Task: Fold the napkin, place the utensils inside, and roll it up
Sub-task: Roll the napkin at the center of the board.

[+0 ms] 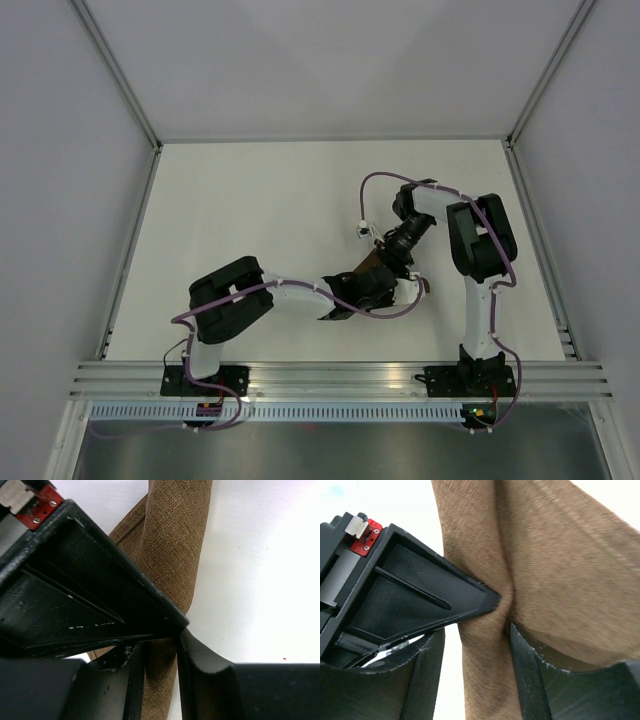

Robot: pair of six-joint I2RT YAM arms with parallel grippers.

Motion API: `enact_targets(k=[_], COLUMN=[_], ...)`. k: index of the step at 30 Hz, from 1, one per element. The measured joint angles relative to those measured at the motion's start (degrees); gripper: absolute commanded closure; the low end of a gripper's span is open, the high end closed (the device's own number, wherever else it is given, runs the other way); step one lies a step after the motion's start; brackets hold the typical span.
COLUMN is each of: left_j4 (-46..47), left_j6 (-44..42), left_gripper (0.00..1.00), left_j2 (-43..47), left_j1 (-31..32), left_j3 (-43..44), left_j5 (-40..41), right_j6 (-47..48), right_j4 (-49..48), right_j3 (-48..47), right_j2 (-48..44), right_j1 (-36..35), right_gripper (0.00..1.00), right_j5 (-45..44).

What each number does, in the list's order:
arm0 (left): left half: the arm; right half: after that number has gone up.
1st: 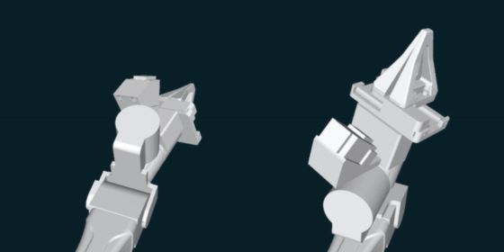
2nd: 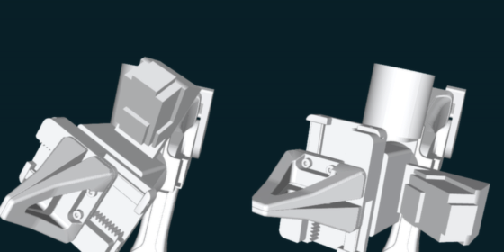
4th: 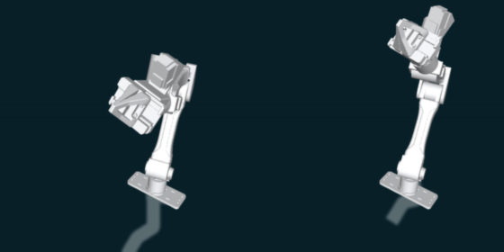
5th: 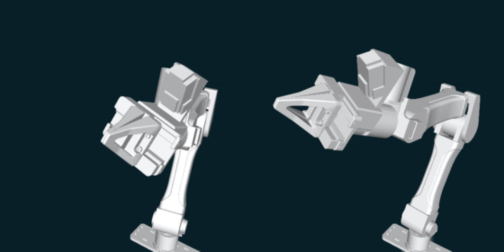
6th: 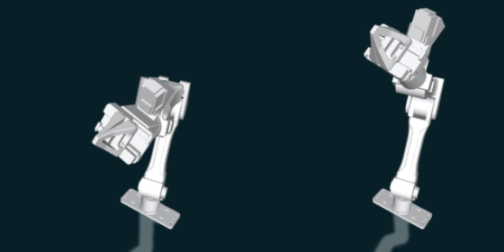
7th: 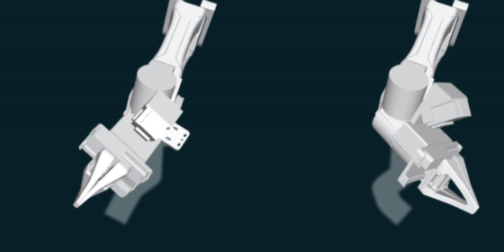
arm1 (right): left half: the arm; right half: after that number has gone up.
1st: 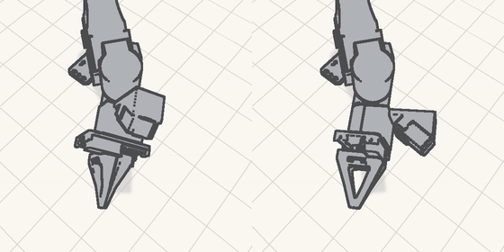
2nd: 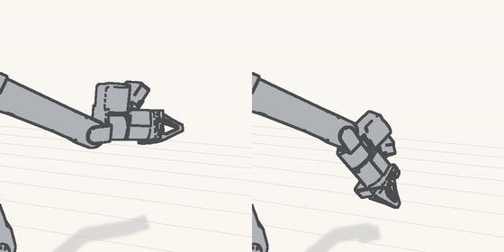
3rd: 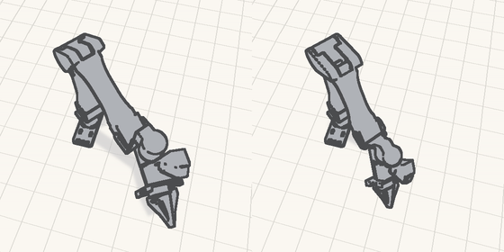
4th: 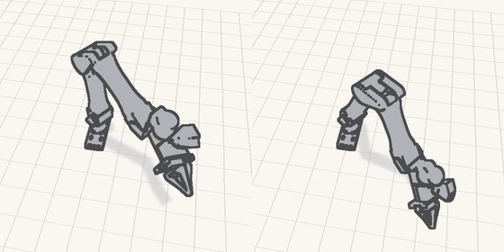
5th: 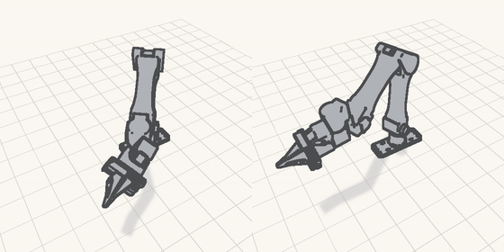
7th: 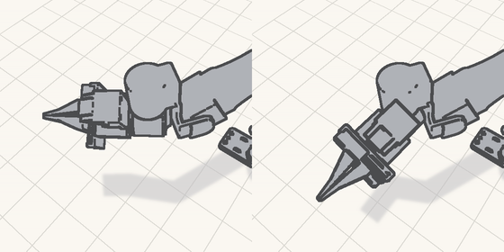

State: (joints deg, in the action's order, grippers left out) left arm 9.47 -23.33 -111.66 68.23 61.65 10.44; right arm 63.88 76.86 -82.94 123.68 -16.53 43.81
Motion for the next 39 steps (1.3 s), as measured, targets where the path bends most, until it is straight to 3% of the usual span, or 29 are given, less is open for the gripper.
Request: enact_targets(k=[6,13,19,23,28,32,39], left_j4=[-2.5,-8.4,-15.6,-21.0,-25.0,-29.5,-35.3], left_j6=[1.4,5.7,9.7,12.0,14.2,15.7,18.3], left_gripper=[0.86,0.84,0.82,0.8,0.77,0.76,0.74], left_j2=[0.0,0.0,-1.5,-5.1,-8.9,-12.5,-17.1], left_j1=[-1.7,-6.4,-11.5,-15.1,-18.5,-20.3,-20.7], left_j3=[1.5,5.0,9.4,14.8,19.2,23.7,29.1], left_j5=[-4.6,-15.5,-27.9,-36.6,-45.8,-51.6,-58.2], right_j6=[-1.8,-4.4,-0.2,3.4,0.9,-3.1,-7.2], right_j4=[-4.7,-10.3,-12.2,-14.9,-27.1,-40.2,-55.4], right_j3=[-1.3,-0.2,9.0,20.4,34.4,44.2,52.7], right_j2=[-3.0,-13.5,-25.9,-34.6,-48.6,-58.7,-60.6], right_j1=[3.2,12.6,21.1,22.5,19.6,10.4,-5.4], right_gripper=[0.36,0.36,0.36,0.32,0.29,0.25,0.25], right_j5=[0.6,5.4,9.7,9.9,6.3,-1.0,-13.6])
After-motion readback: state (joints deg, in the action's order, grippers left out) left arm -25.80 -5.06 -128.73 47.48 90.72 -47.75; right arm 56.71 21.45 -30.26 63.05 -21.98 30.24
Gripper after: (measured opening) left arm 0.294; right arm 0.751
